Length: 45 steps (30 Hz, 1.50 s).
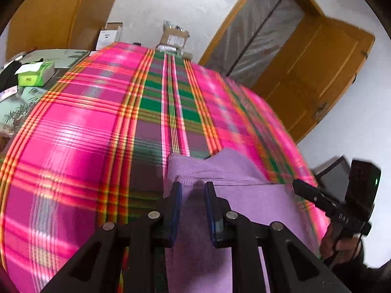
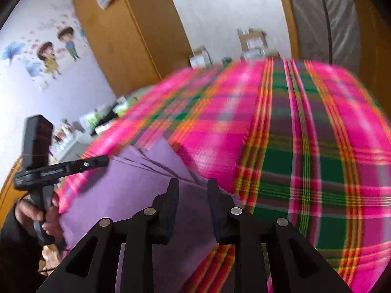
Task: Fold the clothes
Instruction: 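Smooth the folded garment's edges with both open grippers, then press the folded lilac bundle square with both grippers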
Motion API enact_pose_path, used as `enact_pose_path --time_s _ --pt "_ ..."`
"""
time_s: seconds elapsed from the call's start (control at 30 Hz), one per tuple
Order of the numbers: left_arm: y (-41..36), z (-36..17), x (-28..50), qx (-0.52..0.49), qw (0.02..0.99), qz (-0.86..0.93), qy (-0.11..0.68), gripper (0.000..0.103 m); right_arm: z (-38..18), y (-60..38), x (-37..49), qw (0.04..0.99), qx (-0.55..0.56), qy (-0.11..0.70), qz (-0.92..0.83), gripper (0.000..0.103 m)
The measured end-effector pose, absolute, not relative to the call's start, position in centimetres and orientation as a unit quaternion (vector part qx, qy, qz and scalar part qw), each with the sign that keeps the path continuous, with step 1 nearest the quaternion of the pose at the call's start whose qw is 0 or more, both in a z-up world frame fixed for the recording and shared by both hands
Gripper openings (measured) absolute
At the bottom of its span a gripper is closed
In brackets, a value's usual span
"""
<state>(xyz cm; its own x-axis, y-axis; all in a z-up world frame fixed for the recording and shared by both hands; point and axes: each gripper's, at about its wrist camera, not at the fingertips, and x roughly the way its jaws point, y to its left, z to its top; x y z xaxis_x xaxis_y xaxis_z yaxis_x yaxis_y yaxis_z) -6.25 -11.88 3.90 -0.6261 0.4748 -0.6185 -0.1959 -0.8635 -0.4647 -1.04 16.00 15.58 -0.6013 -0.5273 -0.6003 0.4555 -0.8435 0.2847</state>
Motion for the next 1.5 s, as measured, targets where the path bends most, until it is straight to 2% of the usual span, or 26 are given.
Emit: enact_pose_path --time_s 0.27,0.7,0.9,1.07,1.5 --pt "-11.3 3.4 -0.5 -0.395 0.185 0.884 -0.164 0.019 15.6 15.0 2.8 0.303 0.345 -0.017 -0.888 0.025" --pt "-11.1 2.1 2.5 -0.4 0.165 0.884 -0.177 0.019 14.3 13.3 5.9 0.327 0.345 0.027 -0.879 0.026" --pt "-11.0 3.3 4.0 -0.386 0.16 0.89 -0.183 0.019 15.2 13.6 8.3 0.342 0.321 0.023 -0.883 0.026" --pt "-10.5 1.8 4.2 -0.402 0.152 0.882 -0.19 0.019 13.9 13.7 8.7 0.33 0.338 0.026 -0.881 0.026" --pt "-9.9 1.6 4.7 -0.399 0.136 0.893 -0.16 0.019 13.2 13.8 9.6 0.338 0.334 0.029 -0.879 0.026"
